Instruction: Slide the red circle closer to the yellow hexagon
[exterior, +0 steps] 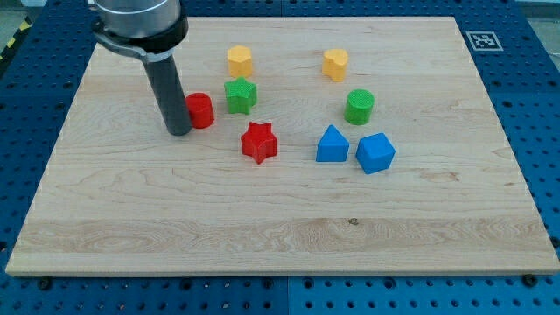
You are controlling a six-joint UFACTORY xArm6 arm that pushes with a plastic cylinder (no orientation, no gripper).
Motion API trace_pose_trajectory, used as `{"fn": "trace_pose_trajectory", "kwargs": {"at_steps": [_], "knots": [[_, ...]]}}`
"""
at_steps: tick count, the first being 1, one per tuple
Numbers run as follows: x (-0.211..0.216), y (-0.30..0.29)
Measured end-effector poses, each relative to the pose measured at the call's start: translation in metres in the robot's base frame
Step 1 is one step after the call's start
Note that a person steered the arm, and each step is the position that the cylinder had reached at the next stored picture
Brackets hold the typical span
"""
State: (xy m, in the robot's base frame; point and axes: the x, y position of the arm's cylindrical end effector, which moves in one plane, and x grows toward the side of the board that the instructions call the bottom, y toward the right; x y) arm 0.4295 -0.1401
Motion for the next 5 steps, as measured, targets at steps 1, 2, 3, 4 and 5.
{"fn": "trace_pose_trajectory", "kwargs": {"at_steps": [1,2,3,4,5], "knots": [[-0.001,0.000],[0.022,0.005],[0.030,0.015],[0.027,0.025],[0.022,0.035]]}}
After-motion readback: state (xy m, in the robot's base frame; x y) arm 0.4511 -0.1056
